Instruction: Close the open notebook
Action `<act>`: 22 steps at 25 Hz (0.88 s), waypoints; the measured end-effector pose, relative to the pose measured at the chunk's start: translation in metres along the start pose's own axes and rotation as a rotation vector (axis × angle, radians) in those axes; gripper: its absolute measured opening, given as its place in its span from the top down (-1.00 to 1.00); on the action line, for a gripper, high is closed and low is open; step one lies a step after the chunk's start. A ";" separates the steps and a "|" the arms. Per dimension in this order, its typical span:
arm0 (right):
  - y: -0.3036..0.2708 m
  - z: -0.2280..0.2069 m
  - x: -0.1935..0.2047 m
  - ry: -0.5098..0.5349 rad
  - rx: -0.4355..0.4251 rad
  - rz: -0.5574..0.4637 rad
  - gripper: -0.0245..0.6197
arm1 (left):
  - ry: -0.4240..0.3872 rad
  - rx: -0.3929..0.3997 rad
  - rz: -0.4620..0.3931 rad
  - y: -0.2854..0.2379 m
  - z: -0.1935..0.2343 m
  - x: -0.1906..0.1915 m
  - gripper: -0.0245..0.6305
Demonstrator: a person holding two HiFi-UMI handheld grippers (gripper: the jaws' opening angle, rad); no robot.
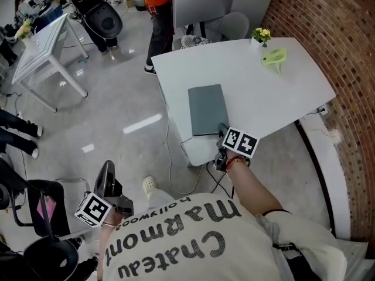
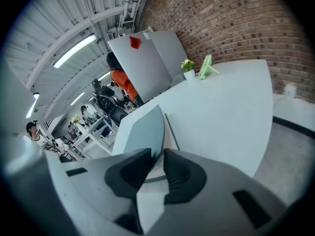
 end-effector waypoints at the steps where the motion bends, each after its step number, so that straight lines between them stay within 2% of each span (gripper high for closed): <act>1: -0.001 -0.001 0.001 0.000 0.002 0.003 0.67 | 0.004 0.003 -0.001 0.000 0.000 0.000 0.92; 4: -0.002 -0.002 0.004 0.004 0.009 0.010 0.66 | 0.014 0.007 -0.005 -0.002 0.001 0.000 0.92; 8: -0.003 -0.005 0.006 0.000 0.012 0.017 0.65 | -0.012 -0.003 0.003 -0.004 -0.001 -0.002 0.92; 14: -0.005 -0.012 0.004 -0.065 0.012 0.026 0.65 | -0.013 -0.013 0.013 -0.007 -0.005 0.000 0.92; 18: -0.005 -0.012 0.009 -0.056 0.023 0.031 0.63 | -0.012 -0.010 0.006 -0.005 -0.004 -0.004 0.92; 22: -0.005 -0.015 0.011 -0.055 0.027 0.035 0.60 | 0.019 0.003 0.006 -0.004 -0.006 0.001 0.92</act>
Point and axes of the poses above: the fingertips, and each gripper's own axes: y backward along the fingers, z to its left, x out of its underside, the point moved 2 cm from there along y, backward along the fingers, and after that the axes turned 3 degrees about -y, right-handed, at the moved point
